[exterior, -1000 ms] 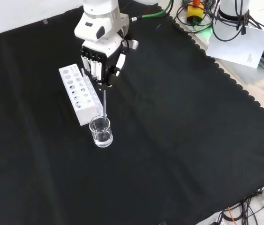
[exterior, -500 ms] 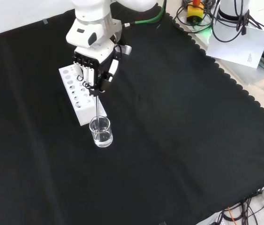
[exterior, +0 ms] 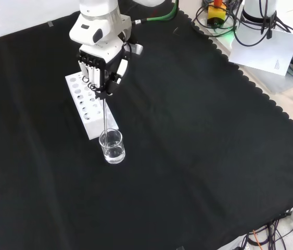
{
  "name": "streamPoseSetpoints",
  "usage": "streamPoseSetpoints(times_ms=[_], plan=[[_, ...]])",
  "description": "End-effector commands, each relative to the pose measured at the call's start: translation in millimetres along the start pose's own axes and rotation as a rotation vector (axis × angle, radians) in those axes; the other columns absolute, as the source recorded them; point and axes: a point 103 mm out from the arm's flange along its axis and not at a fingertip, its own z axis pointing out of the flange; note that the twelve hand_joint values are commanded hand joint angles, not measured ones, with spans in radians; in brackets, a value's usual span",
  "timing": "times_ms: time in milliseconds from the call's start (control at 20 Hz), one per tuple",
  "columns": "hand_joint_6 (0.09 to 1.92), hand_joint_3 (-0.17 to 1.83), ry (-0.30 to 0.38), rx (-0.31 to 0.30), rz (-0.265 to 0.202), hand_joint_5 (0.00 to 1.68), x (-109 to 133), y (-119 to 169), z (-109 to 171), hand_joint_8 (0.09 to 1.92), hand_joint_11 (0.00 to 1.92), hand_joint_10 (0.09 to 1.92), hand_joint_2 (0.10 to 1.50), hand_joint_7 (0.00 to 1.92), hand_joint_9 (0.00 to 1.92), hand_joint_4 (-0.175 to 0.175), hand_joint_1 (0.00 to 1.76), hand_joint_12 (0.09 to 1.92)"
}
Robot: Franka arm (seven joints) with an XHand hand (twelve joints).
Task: Stir in the beaker to the left of the white test tube rack with the glass rod.
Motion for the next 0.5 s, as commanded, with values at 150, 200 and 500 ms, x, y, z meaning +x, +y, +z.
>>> streamPoseSetpoints(times_ms=[150,200,500], plan=[[0.19,-0.17,0.002,0.007,0.001,1.28,14.3,-15.7,-1.8,0.93,1.56,0.51,1.1,1.22,1.86,-0.175,1.31,0.5],[0.19,-0.17,0.001,0.008,-0.003,1.28,18.1,-15.2,-1.5,0.93,1.56,0.51,1.1,1.22,1.86,-0.175,1.31,0.5],[0.19,-0.16,0.012,0.013,-0.026,1.28,33.9,-3.9,3.4,0.93,1.56,0.51,1.1,1.22,1.86,-0.175,1.31,0.5]])
